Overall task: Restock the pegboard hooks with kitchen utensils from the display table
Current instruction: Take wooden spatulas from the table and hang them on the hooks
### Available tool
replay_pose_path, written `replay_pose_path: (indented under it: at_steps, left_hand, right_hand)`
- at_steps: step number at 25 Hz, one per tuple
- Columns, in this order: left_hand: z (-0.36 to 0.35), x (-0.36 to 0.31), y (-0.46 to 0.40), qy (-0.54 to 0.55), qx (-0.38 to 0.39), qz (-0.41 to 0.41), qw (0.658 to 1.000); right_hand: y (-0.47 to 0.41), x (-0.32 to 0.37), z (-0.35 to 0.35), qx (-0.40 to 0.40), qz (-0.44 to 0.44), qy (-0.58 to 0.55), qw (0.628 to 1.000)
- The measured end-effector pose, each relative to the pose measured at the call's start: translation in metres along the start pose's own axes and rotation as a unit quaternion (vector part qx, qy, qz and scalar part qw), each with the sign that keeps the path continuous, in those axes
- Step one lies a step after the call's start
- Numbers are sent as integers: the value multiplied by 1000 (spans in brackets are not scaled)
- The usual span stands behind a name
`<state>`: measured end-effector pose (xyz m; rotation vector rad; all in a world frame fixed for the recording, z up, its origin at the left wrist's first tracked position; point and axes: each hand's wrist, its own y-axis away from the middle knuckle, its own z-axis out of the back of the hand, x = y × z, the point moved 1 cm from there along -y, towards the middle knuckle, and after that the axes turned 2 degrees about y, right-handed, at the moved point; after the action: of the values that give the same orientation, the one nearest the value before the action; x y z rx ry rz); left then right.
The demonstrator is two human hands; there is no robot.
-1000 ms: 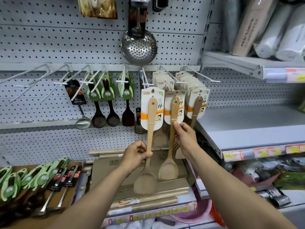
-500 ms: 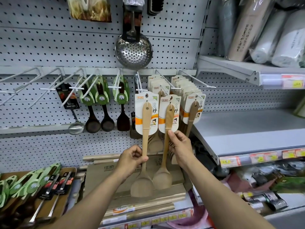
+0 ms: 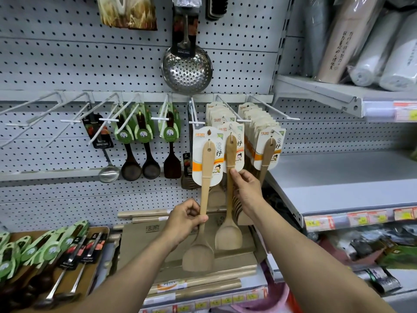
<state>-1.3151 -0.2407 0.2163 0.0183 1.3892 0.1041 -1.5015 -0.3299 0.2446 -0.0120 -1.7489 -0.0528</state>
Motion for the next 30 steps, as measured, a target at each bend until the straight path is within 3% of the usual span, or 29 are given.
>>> replay_pose_path:
  at_steps: [14, 17, 19, 22, 27, 30]
  left_hand:
    - [-5, -3, -3, -4, -17, -6, 1000]
    - [-11, -5, 1, -4, -12, -12, 1000]
    - [-16, -7, 2, -2, -10, -15, 1000]
    - [-26, -10, 0, 1, -2, -14, 1000]
    - [-49, -14, -6, -2, 16, -14, 1000]
    - [-58, -16, -8, -7, 23, -19, 1000]
  right_hand:
    - [-34, 11, -6, 0, -53, 34, 998]
    - [-20, 23, -5, -31, -60, 66, 996]
    - [-6, 32, -4, -40, -50, 15, 998]
    - [12, 44, 0, 16, -16, -69, 997]
    - [22, 54, 6, 31, 95, 7, 995]
    - [24, 59, 9, 36, 105, -4, 994]
